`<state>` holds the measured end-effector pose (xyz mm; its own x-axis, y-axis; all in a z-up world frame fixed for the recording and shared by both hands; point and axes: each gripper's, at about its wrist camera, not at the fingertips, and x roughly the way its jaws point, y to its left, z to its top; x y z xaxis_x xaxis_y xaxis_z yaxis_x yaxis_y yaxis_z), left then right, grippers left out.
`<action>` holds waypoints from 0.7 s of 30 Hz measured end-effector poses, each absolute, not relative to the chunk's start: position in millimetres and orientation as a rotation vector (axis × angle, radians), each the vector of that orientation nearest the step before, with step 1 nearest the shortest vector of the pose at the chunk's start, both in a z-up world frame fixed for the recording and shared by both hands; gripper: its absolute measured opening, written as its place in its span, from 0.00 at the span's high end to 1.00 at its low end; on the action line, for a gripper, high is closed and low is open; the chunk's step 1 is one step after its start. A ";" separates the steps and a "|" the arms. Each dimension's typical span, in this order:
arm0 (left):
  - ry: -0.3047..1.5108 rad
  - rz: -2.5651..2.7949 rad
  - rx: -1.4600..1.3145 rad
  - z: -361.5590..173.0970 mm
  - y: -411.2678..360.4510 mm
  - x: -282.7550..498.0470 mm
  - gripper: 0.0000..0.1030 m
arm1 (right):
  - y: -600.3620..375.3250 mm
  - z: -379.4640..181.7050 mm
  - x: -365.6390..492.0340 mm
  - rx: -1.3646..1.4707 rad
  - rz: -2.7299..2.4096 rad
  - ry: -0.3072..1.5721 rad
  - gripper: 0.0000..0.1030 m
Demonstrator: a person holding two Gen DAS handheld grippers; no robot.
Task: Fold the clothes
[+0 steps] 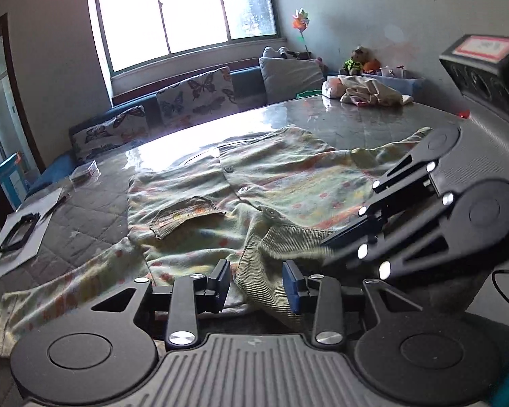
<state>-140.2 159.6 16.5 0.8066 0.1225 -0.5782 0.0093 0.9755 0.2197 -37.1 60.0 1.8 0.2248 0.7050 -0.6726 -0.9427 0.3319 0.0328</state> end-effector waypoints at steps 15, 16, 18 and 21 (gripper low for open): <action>0.676 -0.064 0.343 1.3 145.4 -119.2 0.69 | 22.8 15.3 3.1 -0.083 1.112 0.746 0.95; 0.677 -0.075 0.352 1.2 145.8 -119.4 0.69 | 21.3 14.6 3.6 -0.074 1.109 0.749 0.95; 0.682 -0.095 0.357 0.8 147.1 -118.3 0.74 | 21.4 13.1 3.9 -0.062 1.109 0.753 0.95; 0.694 -0.128 0.300 1.1 151.6 -114.5 0.90 | 22.5 12.1 2.9 -0.048 1.107 0.750 0.95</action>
<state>-114.5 151.6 1.1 0.7627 -0.0162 -0.6465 0.2147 0.9493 0.2296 2.9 22.5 12.1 0.2315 0.7895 -0.5684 -0.8203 0.4725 0.3222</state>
